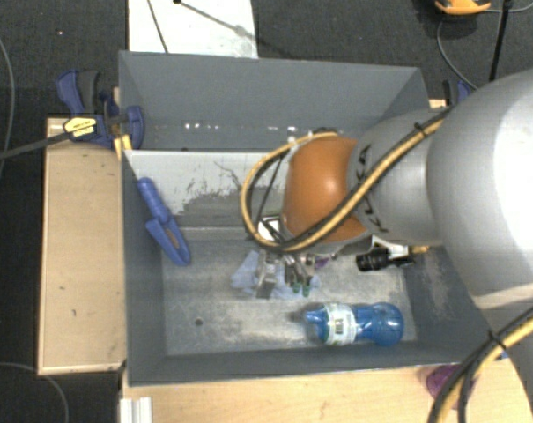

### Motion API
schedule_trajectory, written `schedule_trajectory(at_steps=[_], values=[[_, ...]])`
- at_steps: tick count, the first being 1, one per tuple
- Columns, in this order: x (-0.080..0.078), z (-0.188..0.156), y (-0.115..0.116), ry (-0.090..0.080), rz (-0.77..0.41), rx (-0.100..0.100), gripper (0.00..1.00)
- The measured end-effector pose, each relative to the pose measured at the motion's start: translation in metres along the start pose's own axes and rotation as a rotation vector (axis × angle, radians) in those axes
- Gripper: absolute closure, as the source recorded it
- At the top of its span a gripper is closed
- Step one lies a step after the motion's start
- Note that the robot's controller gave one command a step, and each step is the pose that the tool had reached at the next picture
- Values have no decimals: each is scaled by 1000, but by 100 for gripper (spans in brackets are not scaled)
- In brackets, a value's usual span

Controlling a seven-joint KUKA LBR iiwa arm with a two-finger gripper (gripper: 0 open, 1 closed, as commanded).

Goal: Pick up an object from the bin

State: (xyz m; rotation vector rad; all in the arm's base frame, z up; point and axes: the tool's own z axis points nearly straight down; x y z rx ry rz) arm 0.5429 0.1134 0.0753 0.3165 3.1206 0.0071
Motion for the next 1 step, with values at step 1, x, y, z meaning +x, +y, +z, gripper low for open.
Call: schedule_trajectory(at_steps=[1], values=[[-24, -102, 5, -2, 0, -1, 100]])
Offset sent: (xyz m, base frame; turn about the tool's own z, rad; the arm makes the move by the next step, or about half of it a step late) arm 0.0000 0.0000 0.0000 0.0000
